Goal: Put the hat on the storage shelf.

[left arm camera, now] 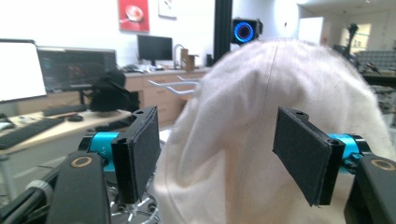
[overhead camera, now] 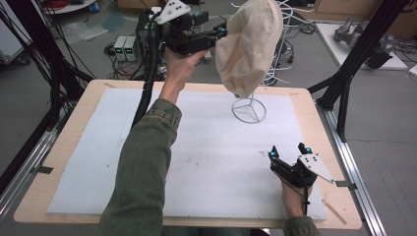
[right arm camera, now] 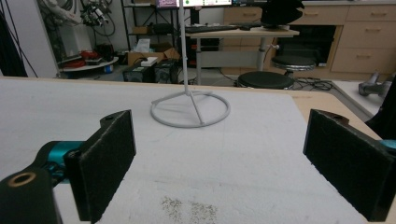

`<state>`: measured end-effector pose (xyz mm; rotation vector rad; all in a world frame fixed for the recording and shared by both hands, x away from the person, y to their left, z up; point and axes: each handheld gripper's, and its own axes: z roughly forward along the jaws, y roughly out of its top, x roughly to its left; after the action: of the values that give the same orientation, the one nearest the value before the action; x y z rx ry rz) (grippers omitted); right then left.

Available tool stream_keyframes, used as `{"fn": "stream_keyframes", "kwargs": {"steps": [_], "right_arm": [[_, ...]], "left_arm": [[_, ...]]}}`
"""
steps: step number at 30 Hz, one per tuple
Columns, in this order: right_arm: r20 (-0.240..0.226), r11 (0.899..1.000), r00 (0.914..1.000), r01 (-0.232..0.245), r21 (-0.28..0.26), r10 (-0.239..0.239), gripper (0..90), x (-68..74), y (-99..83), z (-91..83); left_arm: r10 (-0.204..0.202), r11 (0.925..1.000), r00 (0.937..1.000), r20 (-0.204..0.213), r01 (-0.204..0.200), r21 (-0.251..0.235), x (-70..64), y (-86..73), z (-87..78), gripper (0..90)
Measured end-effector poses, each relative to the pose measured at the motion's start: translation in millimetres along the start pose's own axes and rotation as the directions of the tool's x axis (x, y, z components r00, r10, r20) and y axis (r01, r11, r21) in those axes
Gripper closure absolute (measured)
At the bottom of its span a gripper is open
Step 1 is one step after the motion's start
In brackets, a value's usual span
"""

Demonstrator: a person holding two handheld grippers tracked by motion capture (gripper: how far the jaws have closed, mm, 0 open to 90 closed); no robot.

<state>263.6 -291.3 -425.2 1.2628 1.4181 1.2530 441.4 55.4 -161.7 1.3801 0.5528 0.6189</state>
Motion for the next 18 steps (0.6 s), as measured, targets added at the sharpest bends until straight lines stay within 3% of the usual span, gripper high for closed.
{"fn": "stream_keyframes", "kwargs": {"steps": [11, 18], "right_arm": [[0.009, 1.000, 1.0000, 0.004, 0.005, -0.004, 8.2, 0.1, -0.6, 0.2], [0.014, 1.000, 0.9998, 0.012, 0.004, -0.012, 8.2, 0.8, -0.6, -2.8]], "left_arm": [[0.015, 0.9995, 0.9965, -0.083, -0.017, -0.027, 12.0, -1.6, -56.0, 28.7], [0.018, 0.9996, 0.9930, -0.117, -0.021, -0.022, 16.2, -4.7, -79.6, 27.6]]}}
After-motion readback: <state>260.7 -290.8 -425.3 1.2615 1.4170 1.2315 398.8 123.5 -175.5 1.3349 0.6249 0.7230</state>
